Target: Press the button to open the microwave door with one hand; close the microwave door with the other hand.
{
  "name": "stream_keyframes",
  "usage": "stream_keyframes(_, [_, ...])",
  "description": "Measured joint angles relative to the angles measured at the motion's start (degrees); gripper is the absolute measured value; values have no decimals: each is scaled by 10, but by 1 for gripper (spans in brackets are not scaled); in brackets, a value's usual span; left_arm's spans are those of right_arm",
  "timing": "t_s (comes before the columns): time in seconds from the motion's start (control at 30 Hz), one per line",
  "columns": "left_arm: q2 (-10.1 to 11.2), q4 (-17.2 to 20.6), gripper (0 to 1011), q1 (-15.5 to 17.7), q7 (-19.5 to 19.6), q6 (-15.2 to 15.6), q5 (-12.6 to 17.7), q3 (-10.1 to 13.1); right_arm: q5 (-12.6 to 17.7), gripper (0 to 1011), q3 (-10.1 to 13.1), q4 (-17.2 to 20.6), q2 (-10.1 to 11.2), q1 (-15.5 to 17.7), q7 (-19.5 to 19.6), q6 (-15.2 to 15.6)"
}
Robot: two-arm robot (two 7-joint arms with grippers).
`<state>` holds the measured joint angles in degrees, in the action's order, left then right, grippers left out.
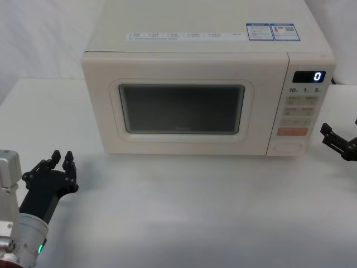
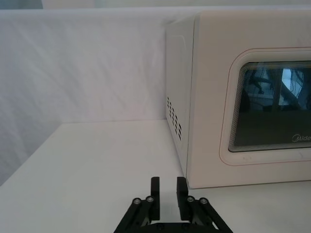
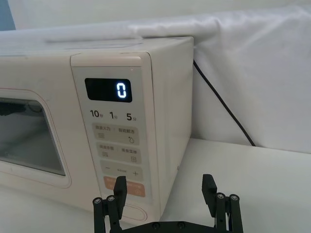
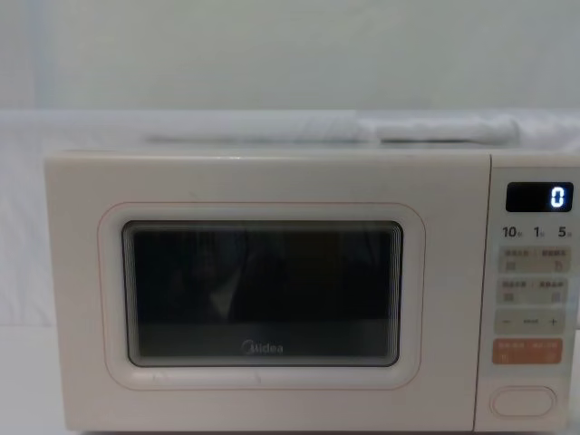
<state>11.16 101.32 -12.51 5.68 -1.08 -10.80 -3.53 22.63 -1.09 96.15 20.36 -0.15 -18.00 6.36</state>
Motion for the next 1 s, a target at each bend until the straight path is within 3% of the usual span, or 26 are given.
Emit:
stream_keyframes(0.73, [0,0,902,0,0,0,0,0,0,1002,0,0,0,0,0,0])
stream_keyframes(0.87, [0,0,1000,0,0,0,0,0,0,1002,0,0,0,0,0,0])
stream_keyframes(1.0, [0,0,1001,0,0,0,0,0,0,1002,0,0,0,0,0,0])
